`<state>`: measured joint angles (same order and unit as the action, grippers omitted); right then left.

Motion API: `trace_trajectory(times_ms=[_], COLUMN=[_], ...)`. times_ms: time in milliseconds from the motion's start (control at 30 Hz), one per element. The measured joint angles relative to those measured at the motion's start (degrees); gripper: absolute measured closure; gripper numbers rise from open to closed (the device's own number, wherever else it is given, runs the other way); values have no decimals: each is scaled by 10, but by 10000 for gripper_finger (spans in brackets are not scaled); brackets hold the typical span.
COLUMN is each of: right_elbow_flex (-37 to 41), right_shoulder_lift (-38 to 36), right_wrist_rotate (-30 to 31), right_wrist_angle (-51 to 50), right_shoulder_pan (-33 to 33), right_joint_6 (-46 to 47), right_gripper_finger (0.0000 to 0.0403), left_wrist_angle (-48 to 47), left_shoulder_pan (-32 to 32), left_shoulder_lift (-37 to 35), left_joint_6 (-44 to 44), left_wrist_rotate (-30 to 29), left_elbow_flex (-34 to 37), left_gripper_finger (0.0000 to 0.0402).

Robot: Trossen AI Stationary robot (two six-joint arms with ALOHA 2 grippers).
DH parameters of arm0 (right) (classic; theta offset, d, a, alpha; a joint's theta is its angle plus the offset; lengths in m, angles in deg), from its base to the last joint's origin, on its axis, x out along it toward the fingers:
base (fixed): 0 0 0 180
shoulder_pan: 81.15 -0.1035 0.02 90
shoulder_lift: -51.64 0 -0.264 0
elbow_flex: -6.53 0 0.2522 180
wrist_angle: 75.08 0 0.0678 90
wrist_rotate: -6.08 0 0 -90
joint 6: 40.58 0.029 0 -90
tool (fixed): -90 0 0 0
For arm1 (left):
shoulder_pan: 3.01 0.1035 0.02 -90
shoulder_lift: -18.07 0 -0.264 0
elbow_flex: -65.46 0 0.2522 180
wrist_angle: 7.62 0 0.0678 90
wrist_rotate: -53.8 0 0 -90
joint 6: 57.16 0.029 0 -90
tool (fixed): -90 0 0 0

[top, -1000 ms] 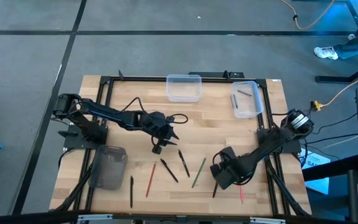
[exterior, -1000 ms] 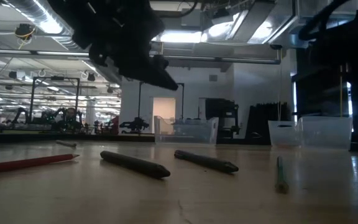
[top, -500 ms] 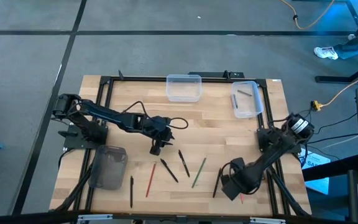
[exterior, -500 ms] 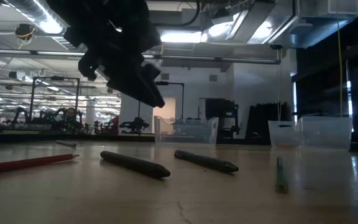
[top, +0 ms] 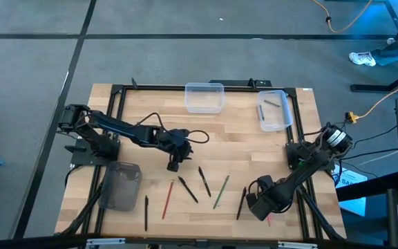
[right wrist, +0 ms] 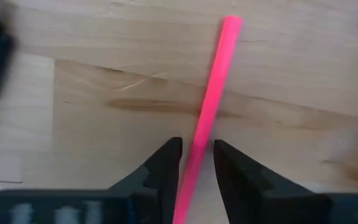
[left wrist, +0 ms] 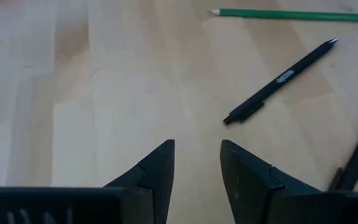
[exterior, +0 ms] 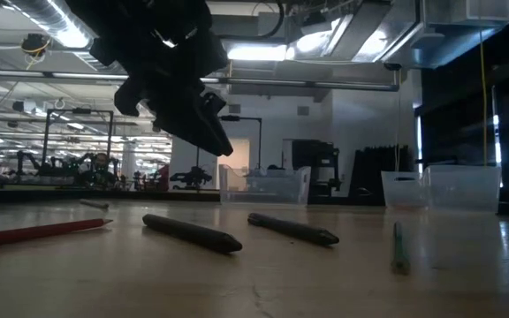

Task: Sort crayons/erasers/pens/pencils in bins
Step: Put the pink pencil into the left transparent bin

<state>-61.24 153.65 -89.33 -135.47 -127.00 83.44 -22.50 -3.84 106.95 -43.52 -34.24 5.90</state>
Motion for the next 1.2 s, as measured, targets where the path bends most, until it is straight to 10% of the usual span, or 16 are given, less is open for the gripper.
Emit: trace_trajectory(times_ms=[300, 533, 833, 1200], right_elbow_flex=[3, -16, -111, -150], right_shoulder_lift=[-2, 3, -5, -63], right_wrist_rotate=[12, 49, 204, 409], right_wrist_angle=[1, -29, -223, -171], right_shoulder_pan=[0, 7, 70, 275], right_joint_6=[-54, -63, -164, -507], right_gripper_finger=[367, 382, 393, 399], left_wrist_angle=[-24, -118, -43, -25], left_shoulder_pan=[0, 24, 55, 66], left_shoulder_lift=[0, -67, -114, -110], left_joint_6=[8, 28, -11, 14], left_wrist_rotate=[-28, -242, -132, -128], left_elbow_flex=[0, 0, -1, 0], left_gripper_finger=[278, 278, 278, 278])
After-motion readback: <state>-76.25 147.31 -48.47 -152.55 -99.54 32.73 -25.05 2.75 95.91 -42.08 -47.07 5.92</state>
